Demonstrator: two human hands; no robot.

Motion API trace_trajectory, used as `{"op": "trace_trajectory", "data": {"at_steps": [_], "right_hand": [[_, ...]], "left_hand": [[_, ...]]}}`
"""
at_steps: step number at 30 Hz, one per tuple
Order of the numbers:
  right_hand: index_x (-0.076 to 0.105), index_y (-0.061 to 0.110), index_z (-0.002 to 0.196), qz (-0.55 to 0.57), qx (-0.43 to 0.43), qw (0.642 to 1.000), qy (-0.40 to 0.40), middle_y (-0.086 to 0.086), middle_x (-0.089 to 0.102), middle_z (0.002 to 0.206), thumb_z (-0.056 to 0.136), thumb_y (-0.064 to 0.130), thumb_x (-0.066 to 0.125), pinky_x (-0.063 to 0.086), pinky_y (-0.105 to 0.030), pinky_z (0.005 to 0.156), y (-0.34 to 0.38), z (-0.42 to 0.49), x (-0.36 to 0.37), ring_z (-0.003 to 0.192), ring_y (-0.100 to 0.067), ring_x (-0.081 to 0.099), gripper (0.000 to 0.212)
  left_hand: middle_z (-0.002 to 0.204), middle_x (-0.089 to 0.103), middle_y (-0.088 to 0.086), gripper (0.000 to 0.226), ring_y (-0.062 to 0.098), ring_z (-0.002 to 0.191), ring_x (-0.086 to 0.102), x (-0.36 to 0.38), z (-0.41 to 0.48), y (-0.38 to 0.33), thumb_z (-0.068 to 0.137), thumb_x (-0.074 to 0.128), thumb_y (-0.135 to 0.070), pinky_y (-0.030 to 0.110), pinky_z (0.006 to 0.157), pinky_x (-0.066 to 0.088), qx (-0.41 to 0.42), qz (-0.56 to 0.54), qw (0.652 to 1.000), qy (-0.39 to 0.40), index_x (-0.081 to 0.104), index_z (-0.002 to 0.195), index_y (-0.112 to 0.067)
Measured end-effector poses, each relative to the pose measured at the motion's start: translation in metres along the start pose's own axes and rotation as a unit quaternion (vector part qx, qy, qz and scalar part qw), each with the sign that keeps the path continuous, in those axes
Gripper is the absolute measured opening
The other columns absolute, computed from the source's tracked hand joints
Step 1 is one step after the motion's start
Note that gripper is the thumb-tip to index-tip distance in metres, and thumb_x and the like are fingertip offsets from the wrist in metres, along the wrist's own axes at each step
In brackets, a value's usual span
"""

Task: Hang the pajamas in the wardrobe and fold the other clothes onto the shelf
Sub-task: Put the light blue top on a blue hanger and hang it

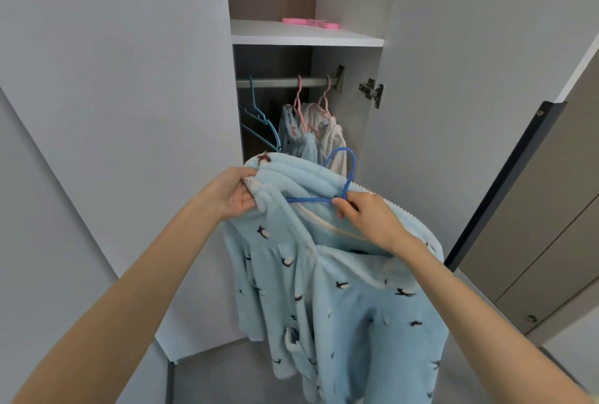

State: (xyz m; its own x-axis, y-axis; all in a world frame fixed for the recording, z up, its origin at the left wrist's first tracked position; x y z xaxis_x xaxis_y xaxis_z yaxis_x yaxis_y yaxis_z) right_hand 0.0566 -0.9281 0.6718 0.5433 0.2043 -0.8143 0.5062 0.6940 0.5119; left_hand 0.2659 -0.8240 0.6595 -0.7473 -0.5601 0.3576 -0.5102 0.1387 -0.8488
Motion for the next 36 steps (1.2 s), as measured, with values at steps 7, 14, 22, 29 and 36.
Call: {"op": "trace_trajectory", "data": {"at_steps": [7, 14, 22, 29, 36], "right_hand": [[0.058, 0.024, 0.058, 0.114, 0.015, 0.993, -0.001, 0.008, 0.034, 0.044, 0.095, 0.039, 0.051, 0.027, -0.028, 0.053, -0.001, -0.003, -0.017, 0.044, -0.008, 0.029, 0.041], [0.052, 0.020, 0.056, 0.184, -0.034, 0.982, 0.014, 0.014, 0.040, 0.043, 0.097, 0.031, 0.052, 0.027, -0.011, 0.047, 0.018, -0.005, -0.013, 0.043, -0.005, 0.029, 0.043], [0.053, 0.022, 0.057, 0.177, -0.092, 0.978, 0.054, 0.011, 0.039, 0.045, 0.096, 0.040, 0.052, 0.028, -0.013, 0.047, 0.043, -0.006, -0.009, 0.045, -0.006, 0.029, 0.043], [0.054, 0.021, 0.058, 0.172, -0.093, 0.979, 0.052, 0.009, 0.031, 0.046, 0.094, 0.041, 0.054, 0.024, -0.014, 0.045, 0.044, -0.011, -0.014, 0.045, -0.007, 0.024, 0.042], [0.053, 0.018, 0.055, 0.184, -0.097, 0.976, 0.066, 0.008, 0.027, 0.046, 0.093, 0.039, 0.058, 0.022, -0.013, 0.046, 0.049, -0.014, -0.014, 0.044, -0.008, 0.022, 0.043]], "left_hand": [[0.073, 0.063, 0.006, 0.019, 0.018, 0.065, 0.060, 0.004, -0.001, 0.014, 0.092, 0.050, -0.028, 0.030, 0.065, 0.052, -0.064, 0.027, 0.996, 0.060, 0.063, 0.090, -0.015], [0.088, 0.062, 0.011, 0.036, 0.024, 0.073, 0.062, -0.022, 0.003, -0.028, 0.089, 0.057, -0.046, 0.028, 0.058, 0.050, 0.217, 0.497, 0.819, -0.188, 0.058, 0.087, -0.011], [0.104, 0.067, -0.008, 0.052, 0.009, 0.093, 0.062, 0.029, 0.004, -0.020, 0.075, 0.058, -0.069, 0.023, 0.074, 0.048, 0.061, 0.640, 0.761, 0.081, 0.071, 0.101, -0.026], [0.101, 0.073, 0.004, 0.053, 0.016, 0.087, 0.070, 0.025, 0.011, 0.006, 0.075, 0.069, -0.050, 0.027, 0.071, 0.056, -0.140, 0.502, 0.836, 0.169, 0.066, 0.111, -0.011], [0.111, 0.067, 0.017, 0.052, 0.029, 0.097, 0.065, 0.050, 0.007, 0.017, 0.086, 0.057, -0.046, 0.040, 0.086, 0.051, -0.157, 0.221, 0.937, 0.219, 0.065, 0.113, -0.002]]}}
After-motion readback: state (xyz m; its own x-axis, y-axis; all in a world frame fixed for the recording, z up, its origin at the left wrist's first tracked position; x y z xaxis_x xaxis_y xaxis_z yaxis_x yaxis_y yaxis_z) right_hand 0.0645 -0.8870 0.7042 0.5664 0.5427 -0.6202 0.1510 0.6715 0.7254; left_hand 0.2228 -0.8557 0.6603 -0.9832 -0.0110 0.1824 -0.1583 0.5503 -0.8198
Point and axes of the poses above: each hand's wrist, its own z-axis towards the middle knuckle, its own x-axis out of the palm, y = z × x, the point moved 7 cm from there along z, towards the middle knuckle
